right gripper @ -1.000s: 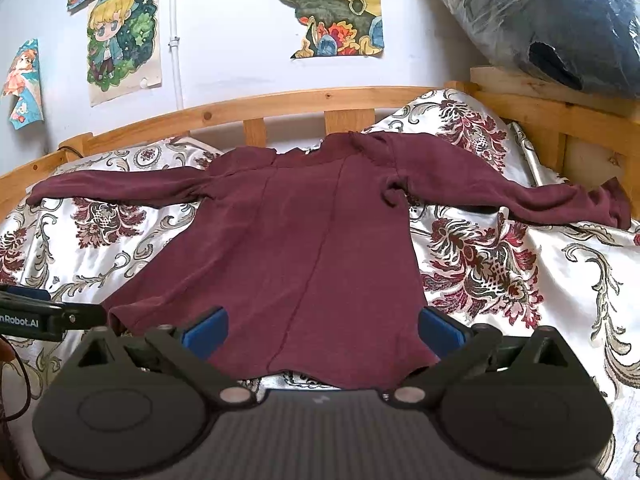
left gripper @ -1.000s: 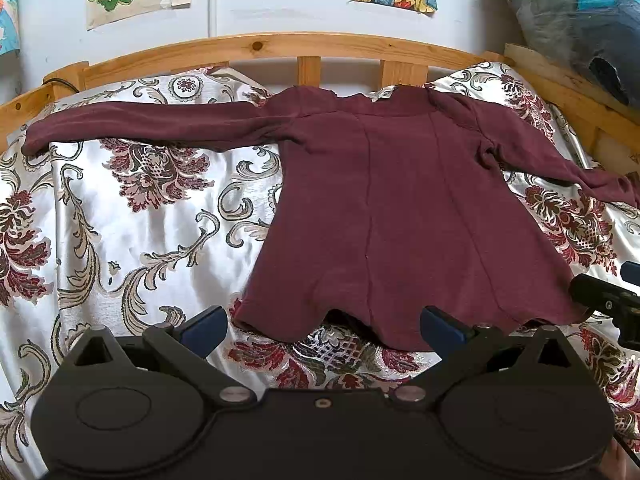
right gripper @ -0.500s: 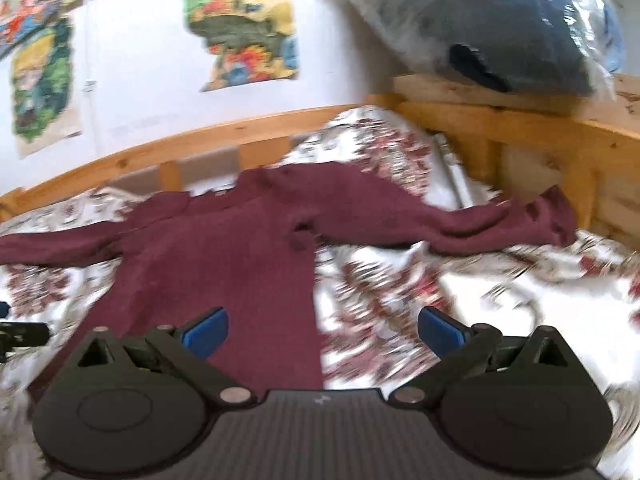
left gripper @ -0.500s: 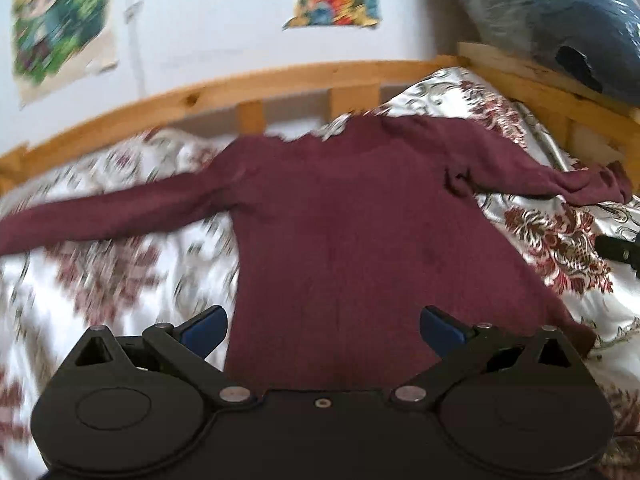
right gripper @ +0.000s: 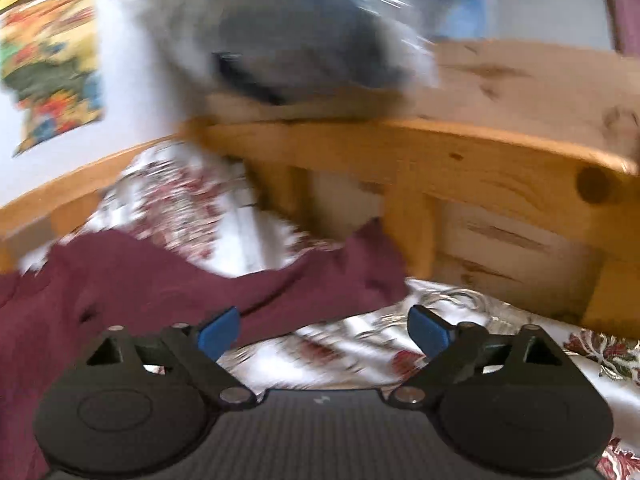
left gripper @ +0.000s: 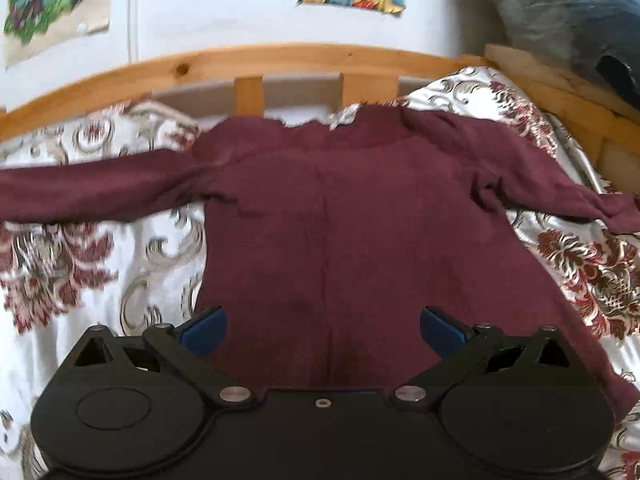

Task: Fold small clothes
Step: 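Reach the right tool to a maroon shirt sleeve cuff and grasp it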

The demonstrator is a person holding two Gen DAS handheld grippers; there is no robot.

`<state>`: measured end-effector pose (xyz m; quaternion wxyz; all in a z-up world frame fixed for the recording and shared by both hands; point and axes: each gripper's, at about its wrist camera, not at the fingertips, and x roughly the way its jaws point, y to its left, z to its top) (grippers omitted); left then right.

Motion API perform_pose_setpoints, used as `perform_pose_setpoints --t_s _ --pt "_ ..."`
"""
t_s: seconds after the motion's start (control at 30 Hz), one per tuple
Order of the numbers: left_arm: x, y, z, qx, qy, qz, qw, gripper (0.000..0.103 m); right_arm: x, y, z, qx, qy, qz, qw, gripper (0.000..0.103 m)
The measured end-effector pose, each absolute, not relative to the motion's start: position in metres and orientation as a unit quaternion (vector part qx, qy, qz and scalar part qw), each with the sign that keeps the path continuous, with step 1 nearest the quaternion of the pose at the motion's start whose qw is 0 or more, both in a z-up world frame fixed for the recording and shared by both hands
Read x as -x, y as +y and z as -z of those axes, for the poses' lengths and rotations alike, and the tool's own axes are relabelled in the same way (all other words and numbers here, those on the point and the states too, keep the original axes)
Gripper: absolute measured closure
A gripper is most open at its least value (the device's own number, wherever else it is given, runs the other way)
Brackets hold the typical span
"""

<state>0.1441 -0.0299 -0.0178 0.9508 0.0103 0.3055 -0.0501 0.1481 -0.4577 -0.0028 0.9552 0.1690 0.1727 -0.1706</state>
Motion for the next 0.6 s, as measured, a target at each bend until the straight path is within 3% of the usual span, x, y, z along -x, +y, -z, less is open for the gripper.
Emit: perform_pose_setpoints --t_s 0.3,0.53,0.6 --pt "-0.148 -0.015 0.035 0.016 0.323 0.062 0.944 0.001 -0.185 -0.499 0.034 -0.255 0.176 0.247 0.918 0.030" --pt "-0.141 -0.012 0.042 0.043 0.347 0.073 0.934 0.001 -0.209 -0.521 0.041 -0.293 0.166 0.252 0.907 0.031" --pt "-0.139 -0.012 0.042 0.049 0.349 0.074 0.933 0.001 -0.218 -0.525 0.041 -0.302 0.171 0.255 0.903 0.038"
